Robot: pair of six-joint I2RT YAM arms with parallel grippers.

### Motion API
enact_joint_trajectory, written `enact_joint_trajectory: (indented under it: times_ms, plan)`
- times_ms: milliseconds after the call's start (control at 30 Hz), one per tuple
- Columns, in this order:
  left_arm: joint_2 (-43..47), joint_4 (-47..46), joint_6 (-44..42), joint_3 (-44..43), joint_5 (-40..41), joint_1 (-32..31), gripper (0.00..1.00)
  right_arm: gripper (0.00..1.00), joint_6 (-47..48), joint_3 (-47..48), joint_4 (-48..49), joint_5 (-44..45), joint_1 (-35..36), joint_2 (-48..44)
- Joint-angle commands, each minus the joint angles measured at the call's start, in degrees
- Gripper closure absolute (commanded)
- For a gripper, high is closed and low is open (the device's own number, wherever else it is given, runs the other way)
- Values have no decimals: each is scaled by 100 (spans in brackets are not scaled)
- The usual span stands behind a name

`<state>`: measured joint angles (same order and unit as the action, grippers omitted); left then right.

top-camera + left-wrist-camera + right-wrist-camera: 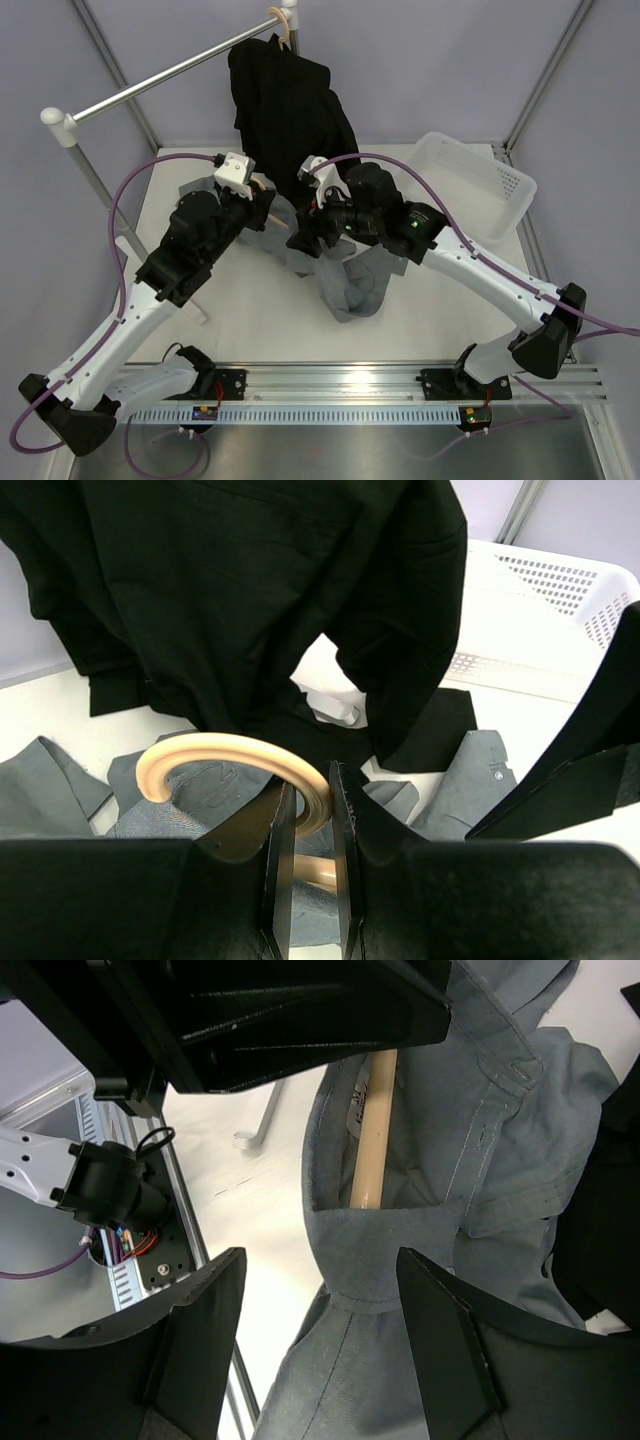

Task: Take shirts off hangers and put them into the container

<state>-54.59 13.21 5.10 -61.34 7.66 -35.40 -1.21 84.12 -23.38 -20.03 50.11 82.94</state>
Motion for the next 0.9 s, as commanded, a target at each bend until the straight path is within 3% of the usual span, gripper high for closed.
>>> enact_joint_trajectory:
  times_ms: [0,467,733,867]
  plan:
    - [27,-469,-9,-44,262,-11,100,31,77,342,290,131,87,56]
    - [36,-442,52,-53,306,-11,100,47,86,597,334,359,166,451]
    - [-43,-320,87,-106,894,-11,100,98,86,536,185,640,254,180]
    - [-166,-118,333,-211,1754,59,100,100,86,334,35,790,394,-172]
